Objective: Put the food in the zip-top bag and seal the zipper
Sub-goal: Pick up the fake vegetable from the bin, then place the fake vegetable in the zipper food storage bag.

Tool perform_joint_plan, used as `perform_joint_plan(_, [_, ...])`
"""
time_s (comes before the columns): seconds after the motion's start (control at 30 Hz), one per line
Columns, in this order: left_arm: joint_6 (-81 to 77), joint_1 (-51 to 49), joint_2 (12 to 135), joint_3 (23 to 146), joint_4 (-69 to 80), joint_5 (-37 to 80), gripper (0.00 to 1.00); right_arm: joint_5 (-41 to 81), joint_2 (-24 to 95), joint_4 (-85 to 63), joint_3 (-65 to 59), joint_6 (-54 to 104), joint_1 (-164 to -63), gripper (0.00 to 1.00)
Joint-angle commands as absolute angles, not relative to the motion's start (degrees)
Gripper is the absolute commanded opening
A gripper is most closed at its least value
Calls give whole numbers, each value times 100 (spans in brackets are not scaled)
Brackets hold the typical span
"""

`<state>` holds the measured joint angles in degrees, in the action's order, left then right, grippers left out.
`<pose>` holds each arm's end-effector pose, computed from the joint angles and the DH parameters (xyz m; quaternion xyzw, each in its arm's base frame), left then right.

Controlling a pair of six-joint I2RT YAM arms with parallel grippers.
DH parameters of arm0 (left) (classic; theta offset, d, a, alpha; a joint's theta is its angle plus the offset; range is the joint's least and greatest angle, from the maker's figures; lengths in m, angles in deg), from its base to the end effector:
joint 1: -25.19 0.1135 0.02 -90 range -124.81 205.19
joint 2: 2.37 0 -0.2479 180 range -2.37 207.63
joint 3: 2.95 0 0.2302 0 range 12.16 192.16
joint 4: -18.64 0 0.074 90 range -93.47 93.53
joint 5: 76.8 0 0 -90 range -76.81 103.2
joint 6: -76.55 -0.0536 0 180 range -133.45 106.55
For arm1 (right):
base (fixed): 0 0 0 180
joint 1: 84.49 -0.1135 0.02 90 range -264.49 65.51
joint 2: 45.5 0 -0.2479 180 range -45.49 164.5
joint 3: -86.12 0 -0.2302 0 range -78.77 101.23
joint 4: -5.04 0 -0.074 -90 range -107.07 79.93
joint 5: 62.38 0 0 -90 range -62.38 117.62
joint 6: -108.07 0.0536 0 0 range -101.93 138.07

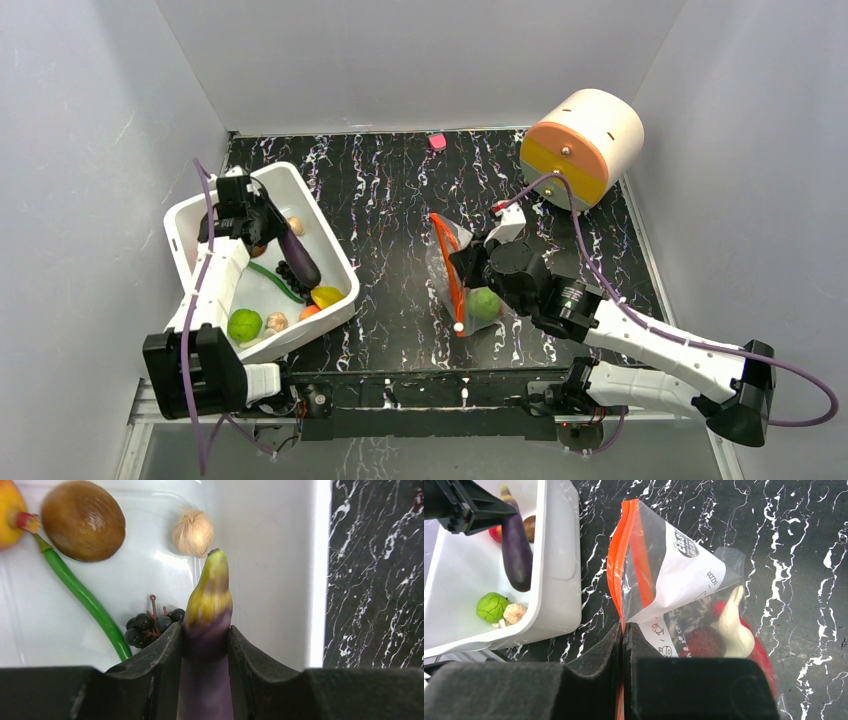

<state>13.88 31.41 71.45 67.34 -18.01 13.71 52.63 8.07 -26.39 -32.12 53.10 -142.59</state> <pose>0.2766 0.0297 0.2551 -0.2600 0.8689 -0.0811 0.4133 0.1319 0.1691 0.2974 -0.0463 0.8226 0.2657 0.5006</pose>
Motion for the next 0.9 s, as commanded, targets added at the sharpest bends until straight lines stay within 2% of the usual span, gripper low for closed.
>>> perform_joint_plan(0.0, [1098,3170,6605,7065,-2163,1024,11,5165,838,-2283,-2869,5440,-14258,0])
perform_joint_plan(0.17, [1046,3170,6108,7254,-2149,1107,9,5144,886,-2275,-2793,5505,-14258,0])
perform_joint_plan(0.33, [1129,3170,5314,7156,-1494,1732,8,5013,926,-2212,-2748,5741,-14256,0])
perform_joint_plan(0.6, [1492,3165,4994,7322,-858,3587,9,4678,1065,-2075,-2729,6177,-14258,0])
perform_joint_plan(0.87, [2075,3059,4670,6753,728,5156,10,4441,1145,-1881,-2719,6352,-14258,0])
